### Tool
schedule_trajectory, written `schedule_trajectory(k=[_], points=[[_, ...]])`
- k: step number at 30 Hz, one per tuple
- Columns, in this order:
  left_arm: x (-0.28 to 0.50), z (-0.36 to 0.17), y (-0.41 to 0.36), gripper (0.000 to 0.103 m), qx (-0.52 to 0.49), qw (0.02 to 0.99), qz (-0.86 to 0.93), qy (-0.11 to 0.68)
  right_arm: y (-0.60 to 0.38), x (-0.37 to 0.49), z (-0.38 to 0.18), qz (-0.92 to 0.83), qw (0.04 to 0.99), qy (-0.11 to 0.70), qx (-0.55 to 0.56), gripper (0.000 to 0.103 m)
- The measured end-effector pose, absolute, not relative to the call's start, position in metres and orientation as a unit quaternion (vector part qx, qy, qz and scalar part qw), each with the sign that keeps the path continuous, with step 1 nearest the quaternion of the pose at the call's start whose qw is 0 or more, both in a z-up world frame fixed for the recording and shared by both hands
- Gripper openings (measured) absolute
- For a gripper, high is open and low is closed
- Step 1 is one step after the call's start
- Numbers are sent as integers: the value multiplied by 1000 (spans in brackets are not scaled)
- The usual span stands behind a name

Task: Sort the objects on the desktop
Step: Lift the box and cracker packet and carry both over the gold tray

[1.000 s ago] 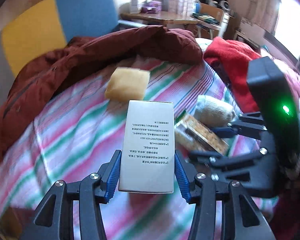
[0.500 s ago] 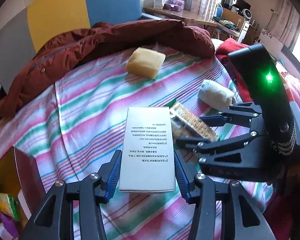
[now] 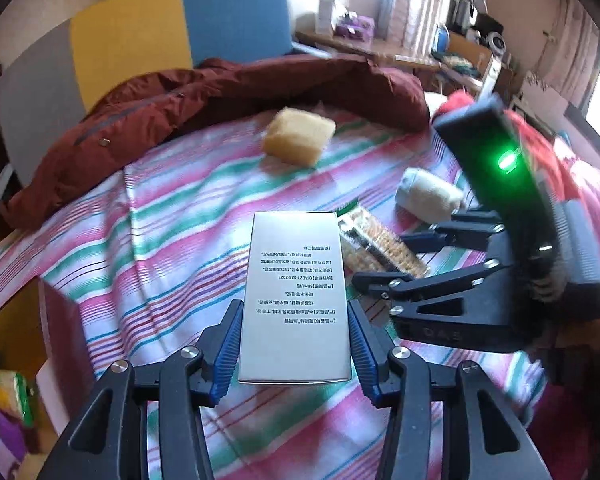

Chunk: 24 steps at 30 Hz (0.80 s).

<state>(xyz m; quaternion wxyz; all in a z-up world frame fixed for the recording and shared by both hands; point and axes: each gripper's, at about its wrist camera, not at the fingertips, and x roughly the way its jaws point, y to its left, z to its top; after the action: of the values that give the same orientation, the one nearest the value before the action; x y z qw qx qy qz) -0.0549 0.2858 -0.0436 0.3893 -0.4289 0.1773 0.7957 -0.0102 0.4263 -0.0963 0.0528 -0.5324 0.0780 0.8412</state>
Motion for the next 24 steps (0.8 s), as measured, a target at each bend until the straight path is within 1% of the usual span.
schedule_trajectory(k=[7, 12, 17, 24], points=[[-35, 6, 240, 50, -384, 361, 838, 143, 423, -8, -93, 841, 51, 72, -533, 46], [-27, 25, 207, 50, -366, 335, 859, 126, 412, -10, -92, 839, 49, 58, -538, 47], [-25, 34, 173, 50, -357, 306, 875, 115, 394, -12, -92, 837, 39, 48, -544, 47], [-33, 30, 125, 50, -363, 262, 889, 98, 358, -15, -78, 843, 19, 48, -535, 47]])
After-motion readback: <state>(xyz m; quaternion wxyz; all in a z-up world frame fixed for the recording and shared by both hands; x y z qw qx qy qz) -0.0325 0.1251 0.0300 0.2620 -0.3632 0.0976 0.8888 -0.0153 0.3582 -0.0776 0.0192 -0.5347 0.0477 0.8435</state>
